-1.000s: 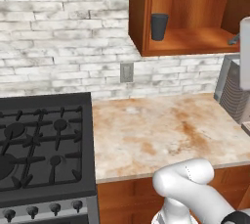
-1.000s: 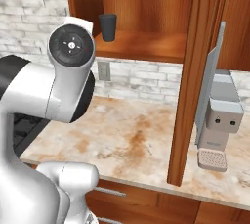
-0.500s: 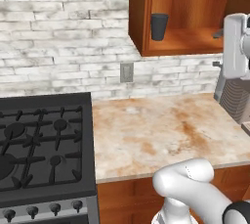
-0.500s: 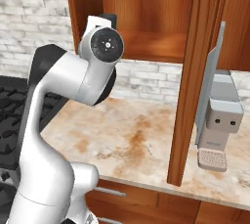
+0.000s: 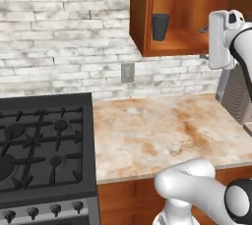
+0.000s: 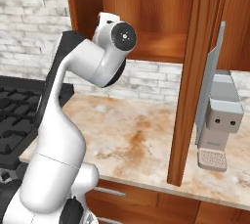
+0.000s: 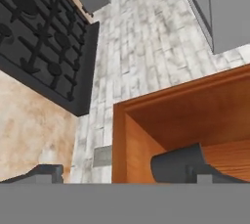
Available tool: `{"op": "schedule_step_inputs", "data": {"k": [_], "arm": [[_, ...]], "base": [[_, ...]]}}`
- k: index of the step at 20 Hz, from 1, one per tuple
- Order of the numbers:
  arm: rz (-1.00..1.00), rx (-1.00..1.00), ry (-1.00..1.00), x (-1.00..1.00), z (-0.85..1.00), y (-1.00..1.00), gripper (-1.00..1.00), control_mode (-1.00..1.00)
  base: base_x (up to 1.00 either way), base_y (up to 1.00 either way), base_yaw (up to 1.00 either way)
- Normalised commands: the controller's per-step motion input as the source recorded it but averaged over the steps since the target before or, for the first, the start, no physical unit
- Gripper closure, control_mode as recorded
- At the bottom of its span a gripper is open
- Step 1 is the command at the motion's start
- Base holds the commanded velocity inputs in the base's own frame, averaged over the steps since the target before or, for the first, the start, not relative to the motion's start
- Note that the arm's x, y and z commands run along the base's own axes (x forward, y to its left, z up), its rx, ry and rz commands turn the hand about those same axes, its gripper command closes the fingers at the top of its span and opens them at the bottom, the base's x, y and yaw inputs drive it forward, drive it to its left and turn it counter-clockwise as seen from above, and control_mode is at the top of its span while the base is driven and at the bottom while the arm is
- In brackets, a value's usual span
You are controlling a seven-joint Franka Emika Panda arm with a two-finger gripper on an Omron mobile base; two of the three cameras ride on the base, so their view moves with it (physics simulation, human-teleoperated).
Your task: There is a bowl on the dining counter. Grab a lemon wedge from the fridge and place it in the bowl. Then get the liquor bottle and glass cup from the cabinet and place them next to the bowl.
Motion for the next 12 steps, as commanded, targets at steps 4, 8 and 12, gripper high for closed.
{"op": "schedule_step_inputs", "data": {"k": [4, 8, 12], "arm": [[0.08, -0.09, 0.00, 0.61, 0.01, 0.00, -1.00, -1.00], [0.06, -0.14, 0.00, 0.54, 0.11, 0.00, -1.00, -1.00], [0.02, -0.17, 0.00, 0.43, 0.18, 0.00, -1.00, -1.00]], "base": [[0.00, 0.00, 0.00], [0.00, 0.00, 0.00], [0.00, 0.00, 0.00]]}}
